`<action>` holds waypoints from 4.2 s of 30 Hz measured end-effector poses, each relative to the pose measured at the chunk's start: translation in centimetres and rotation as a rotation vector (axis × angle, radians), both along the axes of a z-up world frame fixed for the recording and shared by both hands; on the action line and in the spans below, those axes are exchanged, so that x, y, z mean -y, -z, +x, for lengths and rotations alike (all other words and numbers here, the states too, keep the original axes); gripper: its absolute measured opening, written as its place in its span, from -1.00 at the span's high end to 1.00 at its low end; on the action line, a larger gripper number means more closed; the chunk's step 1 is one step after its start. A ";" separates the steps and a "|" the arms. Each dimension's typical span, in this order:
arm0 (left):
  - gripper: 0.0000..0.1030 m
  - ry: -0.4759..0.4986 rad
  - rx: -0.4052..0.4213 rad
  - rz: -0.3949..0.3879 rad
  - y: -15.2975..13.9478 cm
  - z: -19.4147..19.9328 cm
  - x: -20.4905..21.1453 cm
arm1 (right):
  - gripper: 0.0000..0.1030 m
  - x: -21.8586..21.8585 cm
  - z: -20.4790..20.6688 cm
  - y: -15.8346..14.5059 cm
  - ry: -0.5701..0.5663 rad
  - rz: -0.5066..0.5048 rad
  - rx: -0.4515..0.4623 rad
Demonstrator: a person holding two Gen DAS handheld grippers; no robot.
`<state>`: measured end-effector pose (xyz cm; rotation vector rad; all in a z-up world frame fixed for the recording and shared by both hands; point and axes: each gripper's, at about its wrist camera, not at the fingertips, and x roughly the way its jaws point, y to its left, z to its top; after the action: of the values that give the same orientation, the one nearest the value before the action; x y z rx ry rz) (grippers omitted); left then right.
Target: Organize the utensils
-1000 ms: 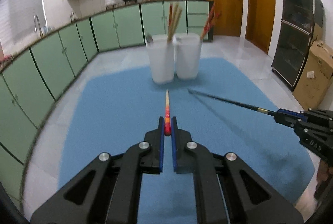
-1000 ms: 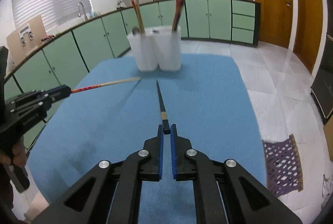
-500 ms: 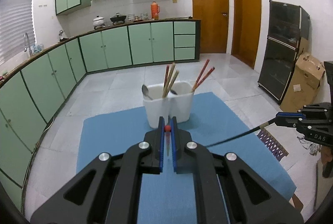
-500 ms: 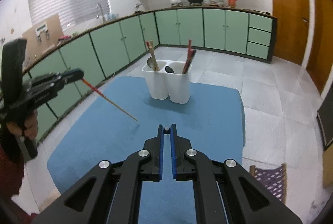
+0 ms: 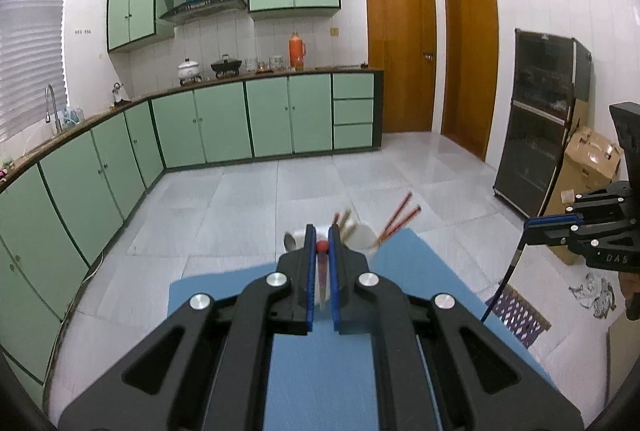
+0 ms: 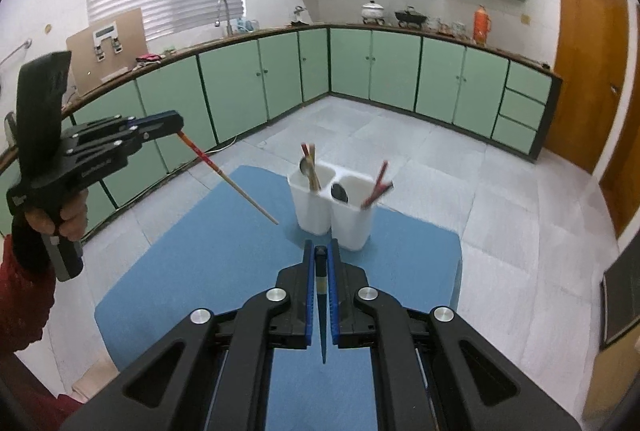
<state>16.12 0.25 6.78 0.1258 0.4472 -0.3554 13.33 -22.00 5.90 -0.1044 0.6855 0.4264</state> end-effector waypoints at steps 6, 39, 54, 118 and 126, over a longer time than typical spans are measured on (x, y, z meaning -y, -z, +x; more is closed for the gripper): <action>0.90 -0.012 0.049 -0.045 -3.0 1.8 -0.6 | 0.88 -0.6 2.2 -2.1 -0.031 0.024 0.024; 0.87 0.011 -0.144 0.017 5.1 17.2 3.5 | 0.88 -3.4 19.2 3.3 0.042 -0.021 -0.016; -0.29 -0.083 -0.068 -0.061 3.3 11.9 -1.7 | -0.24 0.2 12.6 1.1 0.170 0.011 0.085; -0.89 -0.242 0.124 -0.062 1.1 -13.2 -3.1 | -0.88 -5.2 -10.6 0.4 0.293 0.107 0.267; -0.89 -0.245 0.114 -0.062 1.5 -13.0 -2.9 | -0.88 -5.5 -10.3 0.7 0.292 0.097 0.255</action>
<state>3.15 3.15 5.26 0.0301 0.3336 -0.1202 2.98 -16.50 5.18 0.0337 0.4194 0.1609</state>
